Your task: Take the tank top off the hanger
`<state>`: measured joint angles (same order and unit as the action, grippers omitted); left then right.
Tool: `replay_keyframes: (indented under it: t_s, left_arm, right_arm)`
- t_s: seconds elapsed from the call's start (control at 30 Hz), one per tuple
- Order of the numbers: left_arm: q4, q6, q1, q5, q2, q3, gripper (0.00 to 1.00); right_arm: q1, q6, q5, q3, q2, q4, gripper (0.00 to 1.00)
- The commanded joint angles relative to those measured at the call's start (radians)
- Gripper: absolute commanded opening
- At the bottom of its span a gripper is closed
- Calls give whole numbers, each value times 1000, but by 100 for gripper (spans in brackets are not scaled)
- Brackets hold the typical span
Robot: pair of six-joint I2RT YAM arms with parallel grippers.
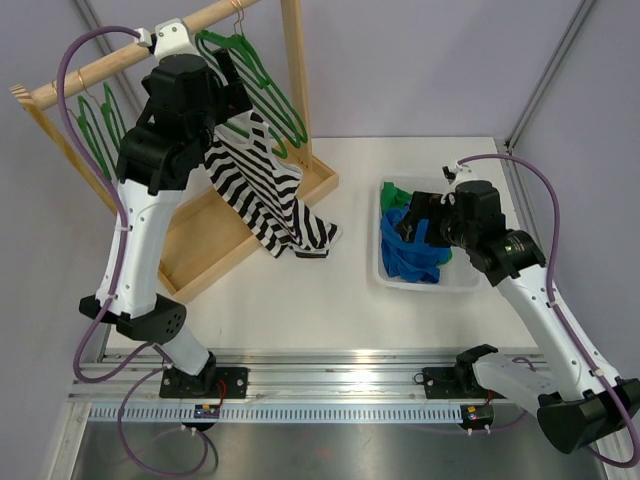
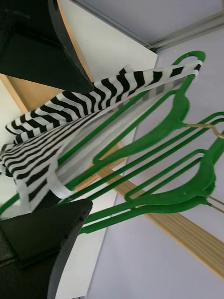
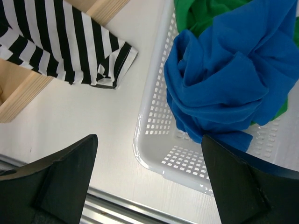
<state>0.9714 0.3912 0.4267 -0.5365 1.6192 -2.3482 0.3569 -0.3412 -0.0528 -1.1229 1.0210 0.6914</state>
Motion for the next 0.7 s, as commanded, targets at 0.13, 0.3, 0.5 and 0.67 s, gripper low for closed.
replay_keyframes:
  t_s: [0.13,0.3,0.5,0.67]
  left_arm:
    - [-105,-32,1,-123,111,-91,93]
    - [-117,-81,1,-220,136,-82,79]
    - [-111,-118,-11,-278,143,-80,46]
    - [-105,-114,-28,-257,130,-45,45]
  right_arm:
    - [-6,-15,-117,43,-36,-66,99]
    - [-6,-2,-142,46,-41,-55,99]
    - [-6,4,-145,37,-47,-46,99]
    - [-6,1,-160,32,-42,-55,99]
